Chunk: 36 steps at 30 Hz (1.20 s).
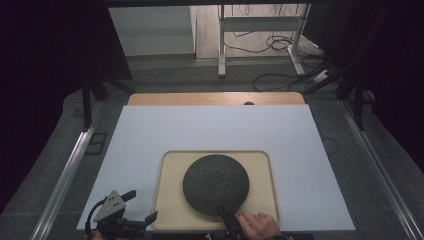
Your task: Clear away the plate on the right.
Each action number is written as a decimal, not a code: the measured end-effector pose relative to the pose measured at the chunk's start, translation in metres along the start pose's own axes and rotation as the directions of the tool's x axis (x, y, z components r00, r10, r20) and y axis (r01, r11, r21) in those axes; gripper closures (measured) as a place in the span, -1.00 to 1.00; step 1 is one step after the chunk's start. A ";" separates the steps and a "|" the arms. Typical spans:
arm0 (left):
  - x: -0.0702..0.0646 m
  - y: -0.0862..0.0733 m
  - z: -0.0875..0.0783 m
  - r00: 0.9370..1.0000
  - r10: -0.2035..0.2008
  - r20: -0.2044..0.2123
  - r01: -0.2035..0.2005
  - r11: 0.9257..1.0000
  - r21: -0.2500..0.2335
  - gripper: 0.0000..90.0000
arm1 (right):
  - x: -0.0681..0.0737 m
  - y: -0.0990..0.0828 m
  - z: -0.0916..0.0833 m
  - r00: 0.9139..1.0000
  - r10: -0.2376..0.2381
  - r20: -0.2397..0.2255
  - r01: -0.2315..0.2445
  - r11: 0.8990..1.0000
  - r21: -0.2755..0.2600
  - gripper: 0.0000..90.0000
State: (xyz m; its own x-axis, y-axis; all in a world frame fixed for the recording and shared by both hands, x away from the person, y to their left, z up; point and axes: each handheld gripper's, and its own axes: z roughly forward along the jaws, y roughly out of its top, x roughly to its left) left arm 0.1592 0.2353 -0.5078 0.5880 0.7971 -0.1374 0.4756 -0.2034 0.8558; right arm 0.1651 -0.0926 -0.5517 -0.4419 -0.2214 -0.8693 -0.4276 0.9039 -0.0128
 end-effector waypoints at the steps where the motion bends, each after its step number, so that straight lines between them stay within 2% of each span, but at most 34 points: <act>1: 0.000 0.000 0.000 1.000 0.000 0.000 0.000 1.000 -0.001 -1.00 | 0.001 0.000 0.001 1.000 0.000 -0.003 0.000 1.000 0.001 0.82; 3: 0.000 0.000 0.000 1.000 0.000 0.000 0.000 1.000 0.000 -1.00 | 0.000 0.000 0.001 1.000 -0.005 -0.021 0.005 1.000 0.012 0.81; 4: 0.000 0.000 0.000 1.000 0.000 0.000 0.000 1.000 0.001 -1.00 | -0.001 -0.001 0.003 0.999 0.014 -0.028 -0.014 1.000 0.009 0.79; 10: 0.000 0.000 0.001 1.000 0.004 0.000 -0.004 1.000 0.006 -1.00 | -0.004 -0.003 0.005 0.998 0.044 -0.053 -0.043 0.999 0.021 0.76; 11: 0.000 0.000 0.001 1.000 0.004 0.001 -0.004 1.000 0.007 -1.00 | -0.006 -0.003 0.006 0.996 0.061 -0.072 -0.059 0.998 0.029 0.73; 13: 0.000 0.000 0.001 1.000 0.004 0.001 -0.004 1.000 0.008 -1.00 | -0.007 -0.004 0.007 0.995 0.058 -0.079 -0.055 0.998 0.036 0.73; 17: -0.001 0.000 0.001 1.000 0.004 0.001 -0.004 1.000 0.009 -1.00 | -0.008 -0.003 0.007 0.994 0.066 -0.086 -0.063 0.997 0.039 0.71; 24: 0.000 0.000 0.001 1.000 0.003 0.001 -0.003 1.000 0.009 -1.00 | -0.011 -0.006 0.007 0.994 0.087 -0.071 -0.084 0.996 0.041 0.49; 27: 0.000 0.000 0.001 1.000 0.004 0.001 -0.004 1.000 0.008 -1.00 | -0.013 -0.007 0.006 0.992 0.093 -0.083 -0.089 0.995 0.054 0.43; 31: 0.000 0.000 0.001 1.000 0.003 0.001 -0.003 1.000 0.009 -1.00 | -0.015 -0.010 0.004 0.990 0.111 -0.091 -0.107 0.993 0.050 0.39; 36: 0.000 0.000 0.001 1.000 0.004 0.001 -0.004 1.000 0.009 -1.00 | -0.017 -0.010 0.001 0.990 0.106 -0.093 -0.103 0.994 0.042 0.36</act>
State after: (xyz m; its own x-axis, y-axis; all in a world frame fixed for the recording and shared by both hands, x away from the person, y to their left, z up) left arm 0.1594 0.2346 -0.5084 0.5905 0.7958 -0.1344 0.4788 -0.2114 0.8521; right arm 0.1777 -0.0980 -0.5370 -0.5561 -0.1572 -0.8161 -0.3465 0.9364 0.0558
